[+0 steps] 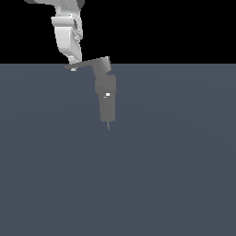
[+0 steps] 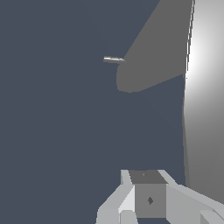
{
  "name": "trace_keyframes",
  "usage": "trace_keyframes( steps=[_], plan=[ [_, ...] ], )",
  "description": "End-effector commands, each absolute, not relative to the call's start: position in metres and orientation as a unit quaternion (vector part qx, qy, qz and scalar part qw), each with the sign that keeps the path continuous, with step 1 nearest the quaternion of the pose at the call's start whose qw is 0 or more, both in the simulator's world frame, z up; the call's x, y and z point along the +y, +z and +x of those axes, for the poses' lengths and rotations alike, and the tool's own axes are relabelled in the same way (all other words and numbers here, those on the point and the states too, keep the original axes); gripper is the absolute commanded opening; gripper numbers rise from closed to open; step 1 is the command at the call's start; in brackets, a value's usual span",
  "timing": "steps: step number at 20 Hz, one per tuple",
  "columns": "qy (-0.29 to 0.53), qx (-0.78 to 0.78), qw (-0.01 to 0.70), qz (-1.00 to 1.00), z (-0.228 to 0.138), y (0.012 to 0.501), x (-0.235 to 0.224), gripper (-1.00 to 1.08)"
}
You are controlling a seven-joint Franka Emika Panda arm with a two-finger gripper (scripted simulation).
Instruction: Turn on the faucet by rotating a designated handle.
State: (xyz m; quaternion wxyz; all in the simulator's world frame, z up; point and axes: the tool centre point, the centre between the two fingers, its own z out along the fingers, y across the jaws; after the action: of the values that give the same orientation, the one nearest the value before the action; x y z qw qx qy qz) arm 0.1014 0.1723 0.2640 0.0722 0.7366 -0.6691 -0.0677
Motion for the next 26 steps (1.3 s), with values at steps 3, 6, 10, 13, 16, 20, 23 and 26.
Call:
trace_keyframes(
  steps=[3, 6, 10, 13, 16, 20, 23, 26],
  plan=[
    [-0.068, -0.669, 0.072, 0.737, 0.093, 0.266, 0.172, -1.00],
    [-0.068, -0.669, 0.072, 0.737, 0.086, 0.267, 0.172, -1.00],
    [-0.068, -0.669, 0.072, 0.737, 0.078, 0.269, 0.171, -1.00],
    [-0.068, -0.669, 0.072, 0.737, 0.071, 0.270, 0.171, -1.00],
    [-0.068, -0.669, 0.072, 0.737, 0.065, 0.271, 0.170, -1.00],
    [-0.068, -0.669, 0.072, 0.736, 0.055, 0.273, 0.169, -1.00],
    [-0.068, -0.669, 0.072, 0.736, 0.048, 0.275, 0.169, -1.00],
    [-0.068, -0.669, 0.072, 0.736, 0.041, 0.276, 0.169, -1.00]
  ],
)
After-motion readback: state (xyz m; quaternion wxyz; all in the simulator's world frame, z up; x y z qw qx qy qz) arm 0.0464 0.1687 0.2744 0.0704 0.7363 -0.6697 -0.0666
